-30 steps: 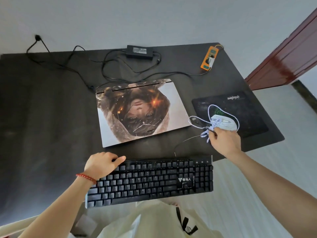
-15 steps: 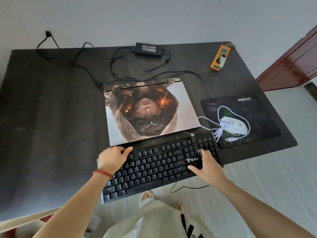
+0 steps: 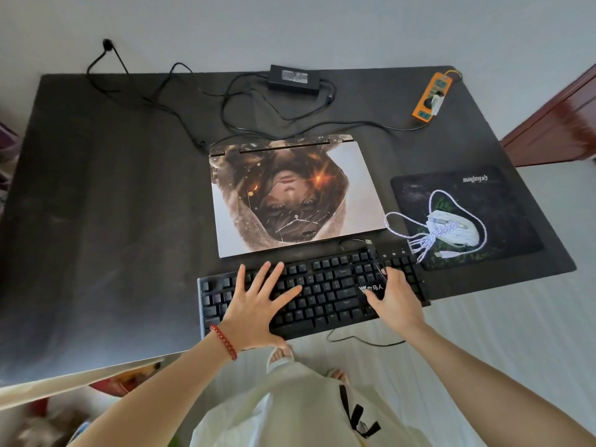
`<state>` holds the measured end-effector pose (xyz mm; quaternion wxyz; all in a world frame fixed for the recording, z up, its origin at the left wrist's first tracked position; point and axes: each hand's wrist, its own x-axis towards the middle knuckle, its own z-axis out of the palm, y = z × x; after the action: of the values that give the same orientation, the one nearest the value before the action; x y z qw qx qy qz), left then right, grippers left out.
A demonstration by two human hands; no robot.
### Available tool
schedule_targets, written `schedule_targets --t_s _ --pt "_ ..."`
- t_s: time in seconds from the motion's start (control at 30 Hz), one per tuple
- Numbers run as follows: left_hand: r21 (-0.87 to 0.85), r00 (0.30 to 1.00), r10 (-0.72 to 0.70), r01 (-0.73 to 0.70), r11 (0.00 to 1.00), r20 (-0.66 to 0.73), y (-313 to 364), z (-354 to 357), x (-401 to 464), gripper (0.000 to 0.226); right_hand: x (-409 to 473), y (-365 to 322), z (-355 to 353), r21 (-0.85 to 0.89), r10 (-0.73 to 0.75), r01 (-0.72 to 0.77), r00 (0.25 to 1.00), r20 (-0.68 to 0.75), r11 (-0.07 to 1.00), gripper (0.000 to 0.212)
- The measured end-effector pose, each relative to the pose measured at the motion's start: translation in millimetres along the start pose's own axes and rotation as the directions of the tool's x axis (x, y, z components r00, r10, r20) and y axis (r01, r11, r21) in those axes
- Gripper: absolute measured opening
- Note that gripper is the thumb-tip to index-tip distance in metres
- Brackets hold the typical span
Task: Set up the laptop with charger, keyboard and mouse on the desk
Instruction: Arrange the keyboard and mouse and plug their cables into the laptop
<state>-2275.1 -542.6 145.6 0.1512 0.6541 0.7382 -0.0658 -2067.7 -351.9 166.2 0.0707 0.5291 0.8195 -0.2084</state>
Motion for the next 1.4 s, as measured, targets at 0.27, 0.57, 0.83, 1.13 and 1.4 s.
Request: schedule_targets --t_s 0.27,0.57,0.83,1.13,1.4 --pt "-0.017 0.998 -0.032 0.031 0.999 -0.047 -5.9 -5.2 12.5 0.098 9.9 -2.5 -5.9 0.081 -0.007 0.008 1.0 -0.013 0.997 0.058" --pt "-0.01 0.998 -0.012 0.011 1.0 -0.059 -14.6 -15.7 14.7 0.097 7.2 9.6 -23.2 0.16 -0.036 0.071 0.977 -0.211 0.985 0.035" --pt "0.001 0.998 -0.038 0.038 0.999 -0.046 -8.9 -23.8 11.6 0.095 27.8 4.7 -64.7 0.221 0.134 -0.062 0.935 -0.329 0.973 0.026" --pt "-0.029 0.999 -0.044 0.044 0.999 -0.02 -7.6 -15.7 12.5 0.097 44.9 11.1 -81.7 0.049 0.144 -0.136 0.924 -0.355 0.99 0.028" --pt "-0.046 0.998 -0.058 0.058 0.997 0.006 -7.8 -12.7 14.7 0.098 55.8 10.0 -91.7 -0.018 0.136 -0.152 0.93 -0.343 0.988 0.029"
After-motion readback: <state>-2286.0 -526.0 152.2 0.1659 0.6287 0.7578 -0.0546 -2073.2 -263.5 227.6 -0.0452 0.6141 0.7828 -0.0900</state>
